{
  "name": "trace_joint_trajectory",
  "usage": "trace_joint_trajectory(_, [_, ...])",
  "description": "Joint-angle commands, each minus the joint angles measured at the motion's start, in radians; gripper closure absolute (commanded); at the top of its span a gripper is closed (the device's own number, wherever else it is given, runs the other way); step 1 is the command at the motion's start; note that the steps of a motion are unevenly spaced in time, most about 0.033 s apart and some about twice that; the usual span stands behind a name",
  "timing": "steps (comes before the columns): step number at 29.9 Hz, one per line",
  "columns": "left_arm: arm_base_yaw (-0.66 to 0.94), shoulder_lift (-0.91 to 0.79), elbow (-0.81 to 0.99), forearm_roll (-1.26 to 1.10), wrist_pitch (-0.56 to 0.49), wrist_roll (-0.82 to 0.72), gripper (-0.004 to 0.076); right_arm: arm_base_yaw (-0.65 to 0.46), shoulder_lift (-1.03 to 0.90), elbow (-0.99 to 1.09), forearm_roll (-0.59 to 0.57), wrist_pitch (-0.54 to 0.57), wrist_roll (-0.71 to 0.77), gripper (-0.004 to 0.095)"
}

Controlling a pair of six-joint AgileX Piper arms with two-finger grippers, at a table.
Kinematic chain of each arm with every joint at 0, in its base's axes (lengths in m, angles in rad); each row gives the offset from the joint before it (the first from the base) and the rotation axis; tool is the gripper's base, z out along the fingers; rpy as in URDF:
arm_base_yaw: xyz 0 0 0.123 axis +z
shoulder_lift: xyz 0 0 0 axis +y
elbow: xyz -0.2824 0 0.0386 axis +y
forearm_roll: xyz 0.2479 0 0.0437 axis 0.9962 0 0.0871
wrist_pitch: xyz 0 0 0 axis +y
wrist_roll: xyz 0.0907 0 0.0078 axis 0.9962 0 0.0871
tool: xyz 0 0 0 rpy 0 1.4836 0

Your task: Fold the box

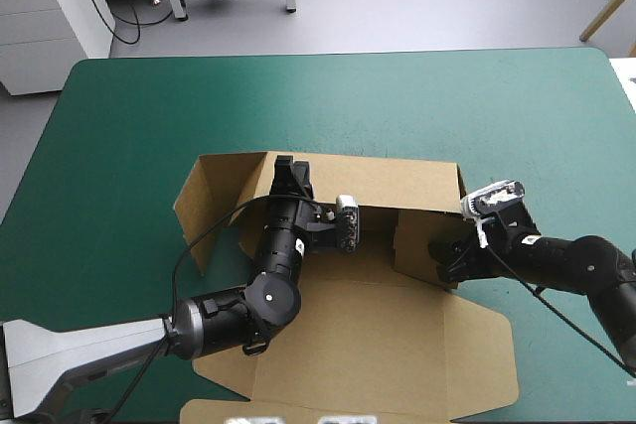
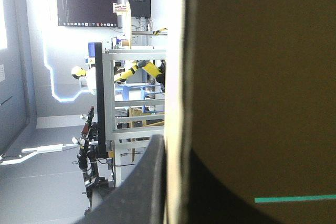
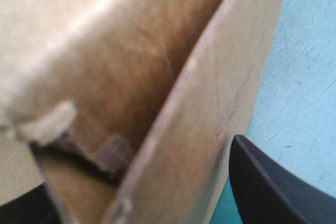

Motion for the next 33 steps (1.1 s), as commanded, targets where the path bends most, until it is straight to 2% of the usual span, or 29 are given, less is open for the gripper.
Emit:
trace_joint_trajectory(1, [-0.003, -0.037, -0.019, 0.041, 0.022, -0.001, 0.0734, 0.049, -0.019, -0.023, -0.008, -0.114, 0.072, 0.0400])
trace_joint_trajectory(5, [-0.003, -0.037, -0.019, 0.041, 0.017, -0.001, 0.0734, 0.112, -0.019, -0.023, -0.026, -0.207, 0.129, 0.0559])
trace_joint_trajectory(8, [-0.003, -0.037, -0.019, 0.041, 0.017, -0.001, 0.0734, 0.168, -0.019, -0.023, -0.100, -0.246, 0.224, 0.0653])
trace_joint_trajectory(14, [-0.003, -0.037, -0.019, 0.041, 0.017, -0.001, 0.0734, 0.262, -0.017, -0.023, -0.404, -0.330, 0.560, 0.0681])
trace_joint_trajectory(16, [-0.003, -0.037, -0.019, 0.037, 0.017, -0.001, 0.0734, 0.281, -0.010, -0.023, -0.476, -0.353, 0.636, 0.0771])
trace_joint_trajectory(18, [-0.003, -0.037, -0.019, 0.035, 0.017, -0.001, 0.0734, 0.282, 0.003, -0.023, -0.544, -0.364, 0.698, 0.0914])
trace_joint_trajectory(23, [-0.003, -0.037, -0.019, 0.035, 0.017, -0.001, 0.0734, 0.282, 0.033, -0.023, -0.688, -0.381, 0.788, 0.0903])
trace_joint_trajectory(33, [-0.003, -0.037, -0.019, 0.035, 0.017, -0.001, 0.0734, 0.282, 0.051, -0.023, -0.688, -0.390, 0.761, 0.0906])
